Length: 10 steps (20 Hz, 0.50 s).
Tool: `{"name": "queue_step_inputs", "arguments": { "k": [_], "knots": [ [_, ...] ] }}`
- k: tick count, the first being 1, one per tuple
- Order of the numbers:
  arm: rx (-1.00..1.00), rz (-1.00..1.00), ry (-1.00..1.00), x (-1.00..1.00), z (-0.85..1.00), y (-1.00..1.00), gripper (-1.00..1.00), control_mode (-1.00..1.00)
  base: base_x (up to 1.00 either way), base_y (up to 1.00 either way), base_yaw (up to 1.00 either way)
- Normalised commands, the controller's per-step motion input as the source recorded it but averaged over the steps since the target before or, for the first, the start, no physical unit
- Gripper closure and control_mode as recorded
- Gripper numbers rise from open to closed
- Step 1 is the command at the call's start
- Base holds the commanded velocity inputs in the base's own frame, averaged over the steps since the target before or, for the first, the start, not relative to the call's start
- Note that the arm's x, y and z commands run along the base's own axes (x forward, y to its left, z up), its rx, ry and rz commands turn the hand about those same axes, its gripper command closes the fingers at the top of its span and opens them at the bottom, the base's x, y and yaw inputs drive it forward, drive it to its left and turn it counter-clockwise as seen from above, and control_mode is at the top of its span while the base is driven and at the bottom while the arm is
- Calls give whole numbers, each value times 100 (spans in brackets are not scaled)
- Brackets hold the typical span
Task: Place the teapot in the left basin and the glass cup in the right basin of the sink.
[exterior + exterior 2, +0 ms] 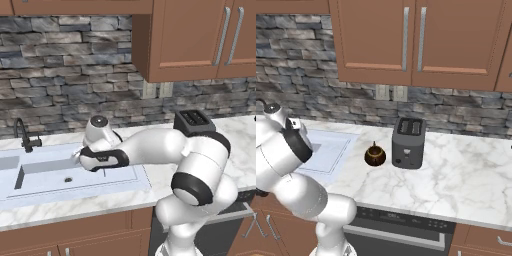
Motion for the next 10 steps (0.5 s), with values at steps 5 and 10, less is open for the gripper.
{"name": "queue_step_inputs", "arguments": {
  "k": [5,10],
  "knots": [
    [0,-13,2,20,-16,4,100,-100,0,0,0],
    [0,-12,6,20,-15,4,100,-100,0,0,0]
  ]
}}
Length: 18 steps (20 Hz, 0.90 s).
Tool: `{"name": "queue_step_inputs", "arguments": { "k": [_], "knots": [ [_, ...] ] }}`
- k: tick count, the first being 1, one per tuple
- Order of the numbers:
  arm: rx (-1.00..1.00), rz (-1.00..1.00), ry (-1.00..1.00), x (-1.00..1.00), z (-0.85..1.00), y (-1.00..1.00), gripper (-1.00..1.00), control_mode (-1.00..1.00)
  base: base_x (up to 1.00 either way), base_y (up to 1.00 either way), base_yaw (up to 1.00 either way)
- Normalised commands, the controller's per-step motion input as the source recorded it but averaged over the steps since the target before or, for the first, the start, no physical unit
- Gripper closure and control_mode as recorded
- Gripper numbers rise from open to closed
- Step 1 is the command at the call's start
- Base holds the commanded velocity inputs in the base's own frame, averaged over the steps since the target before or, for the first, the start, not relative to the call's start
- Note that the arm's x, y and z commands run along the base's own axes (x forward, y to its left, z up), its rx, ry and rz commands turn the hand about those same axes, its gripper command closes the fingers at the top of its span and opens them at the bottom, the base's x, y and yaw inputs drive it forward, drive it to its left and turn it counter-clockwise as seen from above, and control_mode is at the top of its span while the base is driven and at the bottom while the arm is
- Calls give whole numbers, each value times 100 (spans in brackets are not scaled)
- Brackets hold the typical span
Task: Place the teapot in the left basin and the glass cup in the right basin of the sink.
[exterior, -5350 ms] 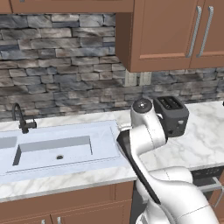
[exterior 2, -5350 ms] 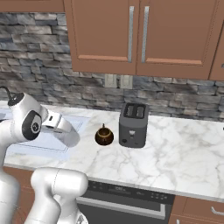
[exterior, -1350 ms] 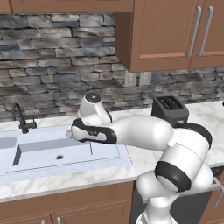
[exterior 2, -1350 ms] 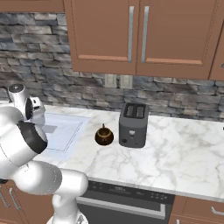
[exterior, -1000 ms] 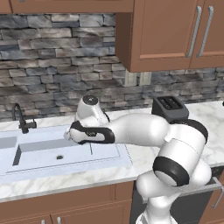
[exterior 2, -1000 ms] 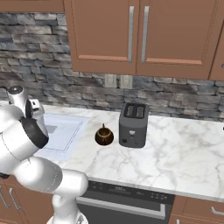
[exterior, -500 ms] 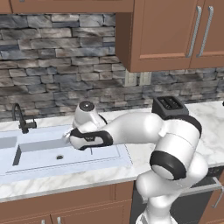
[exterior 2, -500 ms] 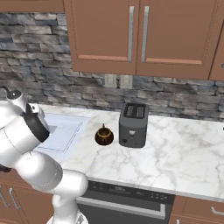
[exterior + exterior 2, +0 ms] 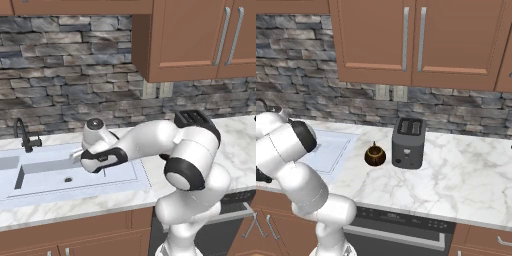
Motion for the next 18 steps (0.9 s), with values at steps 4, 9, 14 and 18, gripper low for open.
{"name": "queue_step_inputs", "arguments": {
  "k": [4,9,14,18],
  "knots": [
    [1,-13,7,18,-15,9,100,-100,0,0,0],
    [1,-17,7,11,-16,17,100,-100,0,0,0],
    [2,-17,1,2,-16,18,100,-100,0,0,0],
    [2,-18,0,5,-14,15,100,-100,0,0,0]
  ]
}}
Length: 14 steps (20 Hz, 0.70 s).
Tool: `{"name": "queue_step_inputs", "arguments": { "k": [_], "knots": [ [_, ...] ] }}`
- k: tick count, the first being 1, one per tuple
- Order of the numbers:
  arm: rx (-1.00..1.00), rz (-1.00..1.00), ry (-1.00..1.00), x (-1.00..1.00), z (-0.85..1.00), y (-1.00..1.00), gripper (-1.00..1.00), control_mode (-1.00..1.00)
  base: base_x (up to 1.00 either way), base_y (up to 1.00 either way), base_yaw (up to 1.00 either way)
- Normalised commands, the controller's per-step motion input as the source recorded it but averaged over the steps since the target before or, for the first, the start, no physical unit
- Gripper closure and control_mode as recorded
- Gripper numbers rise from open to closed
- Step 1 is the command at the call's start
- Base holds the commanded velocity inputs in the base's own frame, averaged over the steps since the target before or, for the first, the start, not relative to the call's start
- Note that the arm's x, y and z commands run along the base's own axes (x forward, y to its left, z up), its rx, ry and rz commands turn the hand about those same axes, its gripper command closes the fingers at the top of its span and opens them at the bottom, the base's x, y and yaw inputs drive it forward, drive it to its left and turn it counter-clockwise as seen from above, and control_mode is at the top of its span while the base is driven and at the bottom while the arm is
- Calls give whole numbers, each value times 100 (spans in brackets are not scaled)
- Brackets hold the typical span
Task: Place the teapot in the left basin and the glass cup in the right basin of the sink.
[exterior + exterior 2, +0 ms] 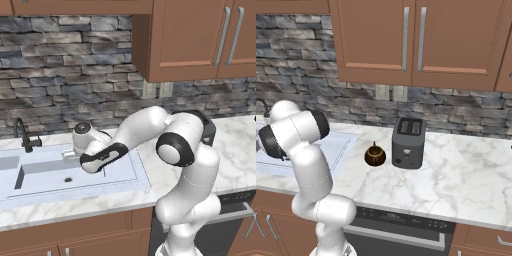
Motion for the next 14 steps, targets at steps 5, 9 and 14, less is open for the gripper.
{"name": "queue_step_inputs", "arguments": {
  "k": [5,9,14],
  "knots": [
    [2,-19,0,8,-15,9,100,-100,0,0,0],
    [2,-20,0,12,-15,4,100,-100,0,0,0],
    [3,-20,4,19,-14,2,100,-100,0,0,0]
  ]
}}
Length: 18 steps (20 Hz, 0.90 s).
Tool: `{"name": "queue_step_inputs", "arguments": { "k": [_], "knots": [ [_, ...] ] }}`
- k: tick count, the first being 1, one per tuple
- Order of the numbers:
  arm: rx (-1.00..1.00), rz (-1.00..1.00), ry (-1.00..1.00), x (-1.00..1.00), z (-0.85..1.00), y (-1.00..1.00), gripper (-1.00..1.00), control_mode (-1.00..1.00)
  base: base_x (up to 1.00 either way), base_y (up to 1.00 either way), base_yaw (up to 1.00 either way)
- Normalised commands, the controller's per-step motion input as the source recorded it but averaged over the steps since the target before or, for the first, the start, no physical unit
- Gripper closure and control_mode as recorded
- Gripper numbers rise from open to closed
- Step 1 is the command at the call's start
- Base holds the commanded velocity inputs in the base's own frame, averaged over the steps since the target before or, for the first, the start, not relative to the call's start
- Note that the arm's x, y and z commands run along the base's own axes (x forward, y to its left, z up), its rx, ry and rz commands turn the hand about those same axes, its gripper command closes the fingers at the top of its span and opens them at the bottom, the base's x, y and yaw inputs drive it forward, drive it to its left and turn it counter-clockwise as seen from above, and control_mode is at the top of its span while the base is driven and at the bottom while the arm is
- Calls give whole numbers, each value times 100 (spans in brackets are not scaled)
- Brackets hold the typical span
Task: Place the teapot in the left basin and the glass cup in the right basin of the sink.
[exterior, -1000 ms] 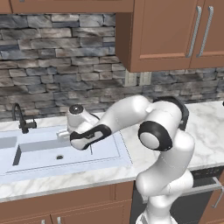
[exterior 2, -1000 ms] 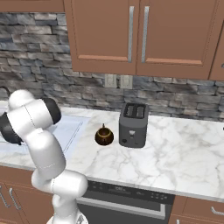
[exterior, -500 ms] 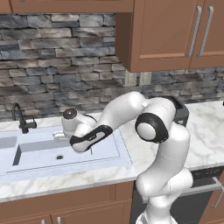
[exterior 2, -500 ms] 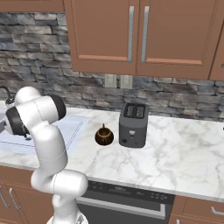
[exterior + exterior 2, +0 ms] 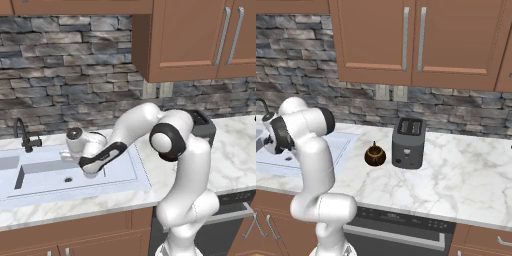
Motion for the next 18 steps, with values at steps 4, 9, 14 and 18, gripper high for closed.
{"name": "queue_step_inputs", "arguments": {
  "k": [4,9,14,18],
  "knots": [
    [7,-14,4,22,-13,0,100,-100,0,0,0],
    [12,-10,10,23,-15,0,100,-100,0,0,0],
    [12,-3,10,25,-16,0,100,-100,0,0,0],
    [13,0,7,18,-21,0,100,-100,0,0,0]
  ]
}}
